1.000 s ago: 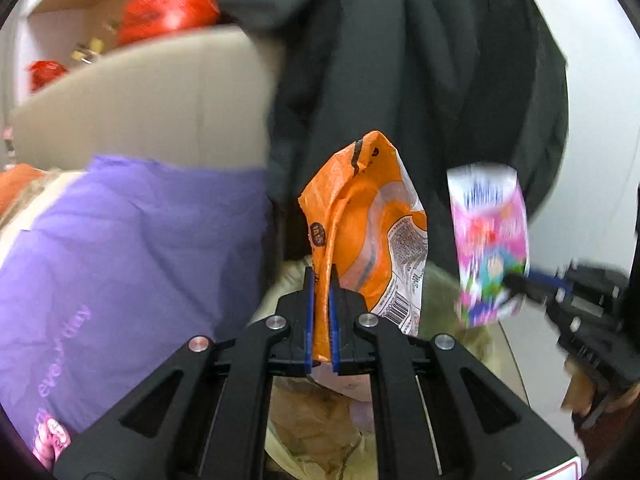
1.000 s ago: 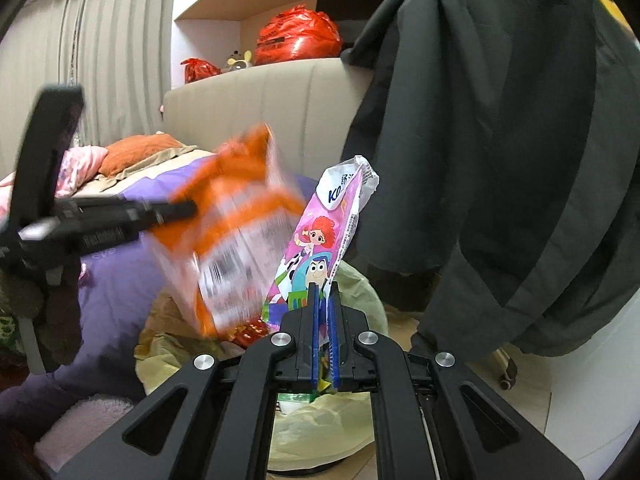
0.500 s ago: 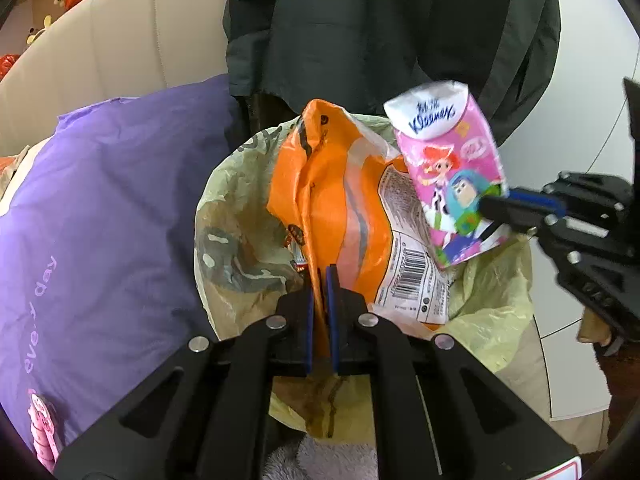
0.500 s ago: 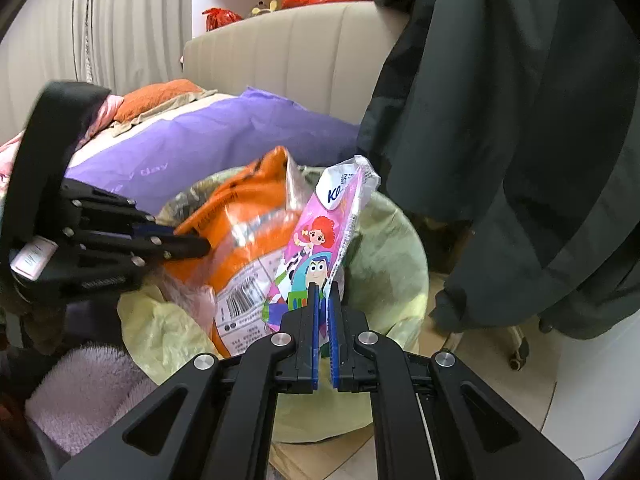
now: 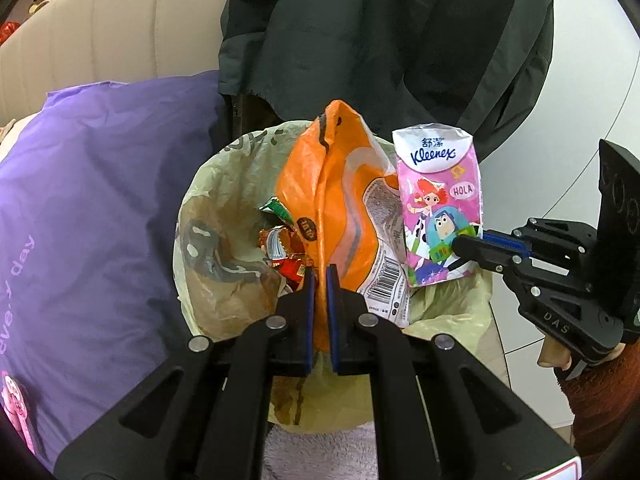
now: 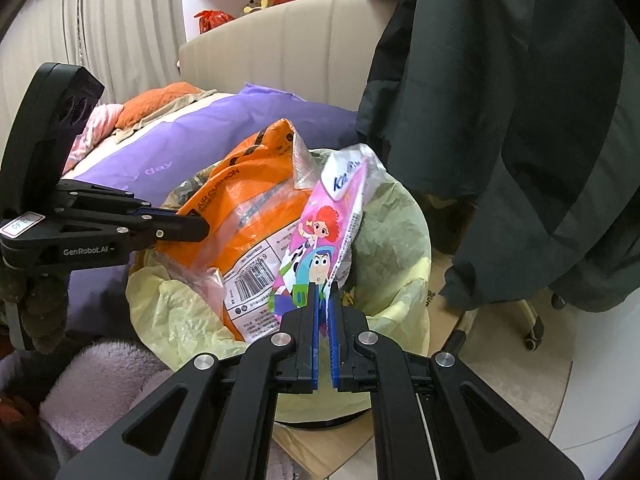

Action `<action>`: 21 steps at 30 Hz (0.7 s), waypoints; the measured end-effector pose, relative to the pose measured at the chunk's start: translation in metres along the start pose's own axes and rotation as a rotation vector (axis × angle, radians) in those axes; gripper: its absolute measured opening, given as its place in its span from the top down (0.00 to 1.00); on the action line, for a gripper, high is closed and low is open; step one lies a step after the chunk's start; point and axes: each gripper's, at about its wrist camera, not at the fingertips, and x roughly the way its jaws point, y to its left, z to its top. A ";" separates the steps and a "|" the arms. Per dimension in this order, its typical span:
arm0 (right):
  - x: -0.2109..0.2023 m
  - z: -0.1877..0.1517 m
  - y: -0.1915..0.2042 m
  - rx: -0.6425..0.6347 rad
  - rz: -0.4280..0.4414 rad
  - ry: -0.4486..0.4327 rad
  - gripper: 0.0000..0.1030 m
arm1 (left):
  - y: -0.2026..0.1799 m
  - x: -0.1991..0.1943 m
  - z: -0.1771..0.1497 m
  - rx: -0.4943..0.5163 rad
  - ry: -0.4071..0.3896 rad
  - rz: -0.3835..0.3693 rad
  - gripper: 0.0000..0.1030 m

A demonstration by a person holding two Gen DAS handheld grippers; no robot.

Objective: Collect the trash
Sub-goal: 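Carry the orange bag and Kleenex pack over the bin and release both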

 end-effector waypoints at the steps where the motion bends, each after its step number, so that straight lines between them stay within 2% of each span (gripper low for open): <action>1: 0.000 0.000 0.001 0.000 0.001 -0.002 0.94 | -0.001 -0.001 -0.001 0.001 0.001 0.001 0.95; 15: -0.004 -0.002 0.001 0.024 0.004 -0.033 0.93 | 0.005 -0.011 0.001 -0.048 -0.044 -0.004 0.95; 18: -0.003 -0.003 0.001 0.030 -0.003 -0.029 0.93 | 0.004 -0.015 0.000 -0.045 -0.064 0.007 0.87; 21: -0.004 -0.003 0.001 0.028 -0.021 -0.031 0.93 | 0.002 -0.021 -0.001 -0.038 -0.084 0.021 0.74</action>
